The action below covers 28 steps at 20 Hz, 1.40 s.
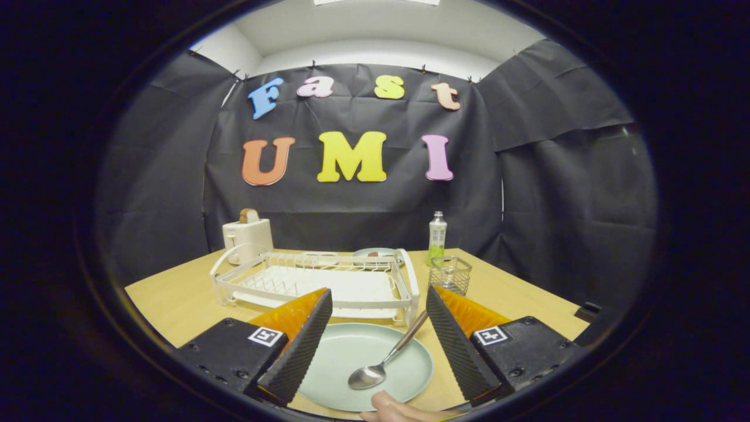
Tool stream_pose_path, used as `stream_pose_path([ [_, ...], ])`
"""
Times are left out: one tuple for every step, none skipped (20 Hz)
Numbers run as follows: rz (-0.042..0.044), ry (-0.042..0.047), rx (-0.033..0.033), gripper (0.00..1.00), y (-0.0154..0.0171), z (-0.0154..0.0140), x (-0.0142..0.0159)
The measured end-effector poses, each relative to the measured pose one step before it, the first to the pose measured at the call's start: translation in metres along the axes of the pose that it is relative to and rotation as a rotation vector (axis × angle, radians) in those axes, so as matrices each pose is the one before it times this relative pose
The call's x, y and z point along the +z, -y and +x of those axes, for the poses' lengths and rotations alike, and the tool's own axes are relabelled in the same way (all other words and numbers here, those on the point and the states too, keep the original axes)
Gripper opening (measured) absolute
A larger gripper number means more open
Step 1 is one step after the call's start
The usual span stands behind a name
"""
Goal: Take the plate from the dish rack, then take the spoon from the basket and place it into the plate.
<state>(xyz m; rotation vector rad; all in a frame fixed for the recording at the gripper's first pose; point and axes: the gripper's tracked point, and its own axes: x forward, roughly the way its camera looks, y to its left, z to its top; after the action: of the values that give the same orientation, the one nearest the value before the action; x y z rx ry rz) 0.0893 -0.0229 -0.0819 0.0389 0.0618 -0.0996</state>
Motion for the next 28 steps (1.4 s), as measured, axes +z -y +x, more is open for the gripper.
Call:
stream_pose_path([
  [0.00240,-0.00789,0.00310,1.00,-0.00037,-0.00301,0.00376],
  [0.00147,-0.00872,0.00640,1.00,-0.00084,-0.00345,0.00449],
  [-0.00497,-0.00282,0.00963,1.00,-0.00206,-0.00325,0.00727],
  [-0.00937,-0.00019,0.00509,1.00,0.00112,-0.00321,0.00814],
  [-0.00273,0.00079,0.00450,1.00,0.00037,-0.00370,0.00943],
  [0.00196,0.00203,0.00637,1.00,0.00028,-0.00402,0.00848],
  [0.00297,0.00335,0.00865,1.00,-0.00044,-0.00423,0.01045],
  [0.00522,0.00744,0.00166,1.00,0.00224,-0.00399,0.00898],
  [0.00311,0.00605,-0.00020,1.00,0.00133,-0.00314,0.00983],
  [-0.00488,0.00061,0.00262,1.00,0.00148,-0.00376,0.00795],
  [-0.00289,-0.00375,0.00662,1.00,0.00041,-0.00314,0.00685],
  [0.00483,-0.00554,0.00396,1.00,0.00120,-0.00202,0.00667],
  [0.01162,-0.00954,0.00363,1.00,0.00185,-0.00187,0.00551],
  [0.01062,-0.00346,0.01581,1.00,-0.00103,-0.00238,0.00529],
  [0.00825,0.00188,0.00817,1.00,0.00005,-0.00174,0.00728],
  [0.00319,0.00241,0.00331,1.00,0.00204,-0.00150,0.00534],
  [0.00131,0.00336,0.00500,1.00,-0.00020,-0.00288,0.00532],
  [0.00283,0.02005,-0.00415,1.00,0.00184,-0.00284,0.00918],
  [-0.00640,0.01048,-0.00808,1.00,0.00231,-0.00298,0.00585],
  [-0.00721,-0.00269,-0.00316,1.00,0.00002,-0.00346,0.00035],
  [-0.00411,0.00521,0.00185,1.00,-0.00104,-0.00257,0.00237],
  [-0.00806,0.00925,-0.00478,1.00,0.00086,-0.00275,0.00424],
  [-0.00939,0.00413,-0.00729,1.00,0.00120,-0.00135,0.00114],
  [-0.01088,-0.00250,0.00584,1.00,-0.00268,-0.00213,-0.00139],
  [-0.00503,-0.00206,0.01193,1.00,-0.00412,-0.00206,-0.00042],
  [-0.00301,-0.00142,0.00314,1.00,-0.00126,-0.00086,-0.00049],
  [-0.00055,-0.00026,-0.00440,1.00,0.00052,-0.00045,0.00031],
  [-0.00129,-0.00061,-0.00414,1.00,0.00035,-0.00015,0.00001],
])
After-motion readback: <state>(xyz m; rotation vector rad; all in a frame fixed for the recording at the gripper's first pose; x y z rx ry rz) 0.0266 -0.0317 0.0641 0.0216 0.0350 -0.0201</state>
